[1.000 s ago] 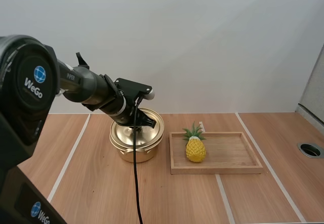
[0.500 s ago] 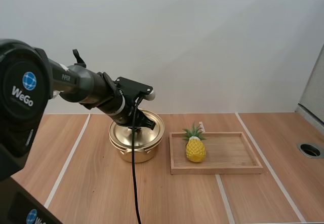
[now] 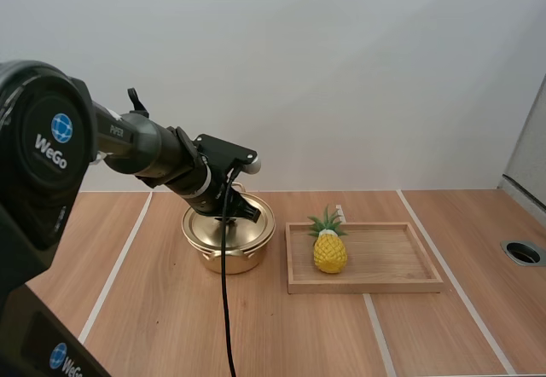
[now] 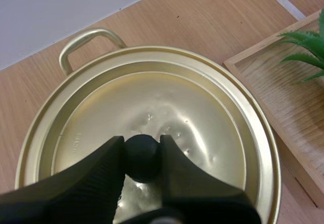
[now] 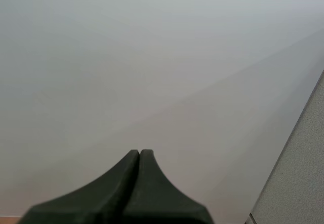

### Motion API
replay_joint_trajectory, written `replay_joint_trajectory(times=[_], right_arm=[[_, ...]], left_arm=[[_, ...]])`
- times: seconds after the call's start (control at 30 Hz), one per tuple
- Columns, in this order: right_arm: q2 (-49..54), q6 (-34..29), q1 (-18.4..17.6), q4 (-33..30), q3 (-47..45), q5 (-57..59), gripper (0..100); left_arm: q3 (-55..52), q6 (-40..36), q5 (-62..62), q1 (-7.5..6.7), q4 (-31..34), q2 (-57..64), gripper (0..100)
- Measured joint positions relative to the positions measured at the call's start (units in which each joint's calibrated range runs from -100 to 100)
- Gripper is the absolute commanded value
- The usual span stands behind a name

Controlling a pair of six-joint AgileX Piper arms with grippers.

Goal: Open the pot, put the grape inside, and close it

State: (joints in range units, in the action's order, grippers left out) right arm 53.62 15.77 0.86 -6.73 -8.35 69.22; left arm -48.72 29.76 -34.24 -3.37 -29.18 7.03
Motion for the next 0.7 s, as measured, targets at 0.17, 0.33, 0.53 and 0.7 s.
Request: replay_joint_trajectory(times=[0.17, 0.33, 0.53, 0.7], right_arm=[[0.0, 0.0, 0.0, 0.0, 0.0, 0.0, 0], [0.0, 0.0, 0.0, 0.0, 0.0, 0.0, 0], [0.0, 0.0, 0.0, 0.0, 0.0, 0.0, 0], [0.0, 0.0, 0.0, 0.0, 0.0, 0.0, 0]], left_arm=[[0.0, 0.0, 0.0, 0.0, 0.0, 0.0, 0], [0.0, 0.0, -0.18, 0.0, 0.0, -0.41, 0], [-1.18, 0.0, 1.44, 0.0, -0.59, -0.41, 0], [-1.47, 0.0, 2.04, 0.0, -0.92, -0.41, 0]])
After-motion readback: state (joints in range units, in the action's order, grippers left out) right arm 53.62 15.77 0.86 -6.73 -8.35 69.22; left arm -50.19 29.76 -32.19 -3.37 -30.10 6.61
